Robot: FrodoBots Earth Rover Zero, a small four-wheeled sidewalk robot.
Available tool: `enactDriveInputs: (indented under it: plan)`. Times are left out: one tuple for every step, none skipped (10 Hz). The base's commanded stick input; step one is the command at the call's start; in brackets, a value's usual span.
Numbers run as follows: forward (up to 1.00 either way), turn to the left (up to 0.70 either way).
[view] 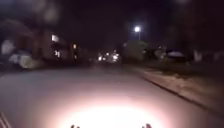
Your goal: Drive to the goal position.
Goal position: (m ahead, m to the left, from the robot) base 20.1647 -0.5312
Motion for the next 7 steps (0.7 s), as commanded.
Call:
enactDriveInputs:
  plan:
    - [1.00,0.00]
    - [1.00,0.00]
    - [1.00,0.00]
    - [1.00,0.00]
    - [1.00,0.00]
    - [1.00,0.00]
    - [1.00,0.00]
